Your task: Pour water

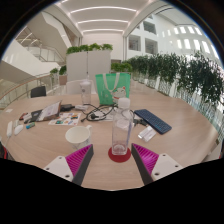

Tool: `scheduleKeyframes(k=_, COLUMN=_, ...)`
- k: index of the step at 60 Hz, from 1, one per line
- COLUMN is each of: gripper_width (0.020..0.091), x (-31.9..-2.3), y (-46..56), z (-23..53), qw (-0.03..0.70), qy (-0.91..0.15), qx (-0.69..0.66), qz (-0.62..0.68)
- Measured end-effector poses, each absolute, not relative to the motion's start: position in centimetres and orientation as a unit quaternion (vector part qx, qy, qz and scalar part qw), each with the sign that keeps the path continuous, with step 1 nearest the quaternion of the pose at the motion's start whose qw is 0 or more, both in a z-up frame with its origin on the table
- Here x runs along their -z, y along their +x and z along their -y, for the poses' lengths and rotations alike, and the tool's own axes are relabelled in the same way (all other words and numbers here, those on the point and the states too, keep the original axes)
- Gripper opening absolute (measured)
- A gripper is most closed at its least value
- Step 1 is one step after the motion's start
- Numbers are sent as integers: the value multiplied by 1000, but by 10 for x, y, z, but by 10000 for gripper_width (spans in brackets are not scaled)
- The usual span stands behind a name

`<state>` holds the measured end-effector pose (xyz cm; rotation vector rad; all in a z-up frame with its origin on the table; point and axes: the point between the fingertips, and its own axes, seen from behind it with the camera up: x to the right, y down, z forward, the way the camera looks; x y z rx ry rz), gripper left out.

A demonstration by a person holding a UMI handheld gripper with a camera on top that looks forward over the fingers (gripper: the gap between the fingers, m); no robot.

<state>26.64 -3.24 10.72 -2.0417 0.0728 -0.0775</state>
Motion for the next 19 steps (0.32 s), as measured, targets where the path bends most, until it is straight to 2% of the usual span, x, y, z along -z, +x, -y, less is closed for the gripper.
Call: scheduleKeyframes(k=19, gripper_width=845, x=-136, y=178, z=141, qw=514, qy=-857, qx=36, qz=-17)
